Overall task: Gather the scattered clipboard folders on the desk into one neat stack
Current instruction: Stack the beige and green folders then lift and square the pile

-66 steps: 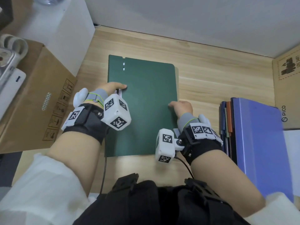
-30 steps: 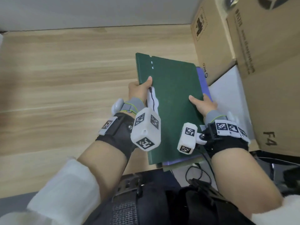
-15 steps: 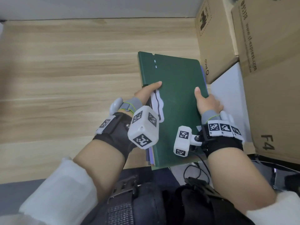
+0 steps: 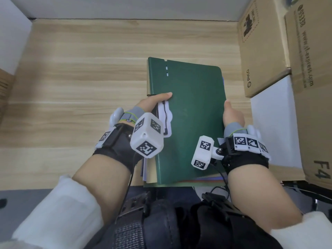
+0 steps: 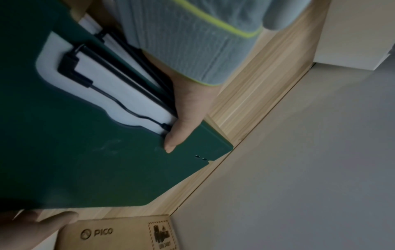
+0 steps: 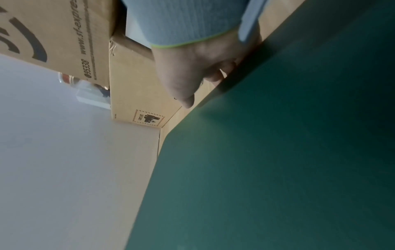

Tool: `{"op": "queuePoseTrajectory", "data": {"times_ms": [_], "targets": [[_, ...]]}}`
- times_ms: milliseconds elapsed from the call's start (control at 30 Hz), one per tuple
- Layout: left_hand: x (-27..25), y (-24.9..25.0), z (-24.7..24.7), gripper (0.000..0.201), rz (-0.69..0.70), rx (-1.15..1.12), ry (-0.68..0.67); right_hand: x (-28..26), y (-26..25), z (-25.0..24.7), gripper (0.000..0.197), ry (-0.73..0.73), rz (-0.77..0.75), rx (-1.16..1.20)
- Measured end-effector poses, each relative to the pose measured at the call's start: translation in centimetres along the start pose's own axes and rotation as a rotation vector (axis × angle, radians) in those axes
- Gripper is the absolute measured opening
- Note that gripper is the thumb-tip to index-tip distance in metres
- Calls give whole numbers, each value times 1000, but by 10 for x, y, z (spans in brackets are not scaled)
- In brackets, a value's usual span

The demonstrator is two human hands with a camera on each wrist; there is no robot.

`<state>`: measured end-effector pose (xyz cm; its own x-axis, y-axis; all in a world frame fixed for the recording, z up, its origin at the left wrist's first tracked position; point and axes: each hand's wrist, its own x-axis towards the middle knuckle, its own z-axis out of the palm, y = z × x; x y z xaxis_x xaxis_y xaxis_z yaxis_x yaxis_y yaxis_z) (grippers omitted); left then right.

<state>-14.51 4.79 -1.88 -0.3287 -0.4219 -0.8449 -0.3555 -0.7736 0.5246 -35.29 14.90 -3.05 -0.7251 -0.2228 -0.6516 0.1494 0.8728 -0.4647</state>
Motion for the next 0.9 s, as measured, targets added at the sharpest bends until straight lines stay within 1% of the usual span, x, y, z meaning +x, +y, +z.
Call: {"op": "queuePoseTrajectory", "data": {"times_ms": [100, 200, 333, 467, 533, 633, 733, 800, 900], "targets": [[-5, -3, -24, 44, -3, -47, -64, -12, -9, 12, 59, -59, 17, 49], [-12, -6, -41, 46, -12, -59, -106, -23, -16, 22, 57, -107, 33, 47], [-20, -7, -62, 45, -35, -40, -98, -40, -21, 35, 65, -126, 40, 10], [-27, -10, -80, 50, -34, -34, -84, -52, -26, 46, 74, -119, 20, -31], [-30, -11, -86, 51, -24, -34, -79, -55, -28, 49, 75, -119, -6, -50], [-34, -11, -95, 53, 10, -49, -58, -61, -33, 54, 72, -103, -61, -59], [-39, -7, -104, 49, 52, -66, -52, -70, -44, 56, 69, -73, -144, -61], [-44, -2, -109, 44, 100, -67, -64, -77, -53, 54, 70, -61, -200, -17], [-55, 9, -110, 42, 193, -86, -75, -86, -66, 49, 68, -16, -269, 88]]}}
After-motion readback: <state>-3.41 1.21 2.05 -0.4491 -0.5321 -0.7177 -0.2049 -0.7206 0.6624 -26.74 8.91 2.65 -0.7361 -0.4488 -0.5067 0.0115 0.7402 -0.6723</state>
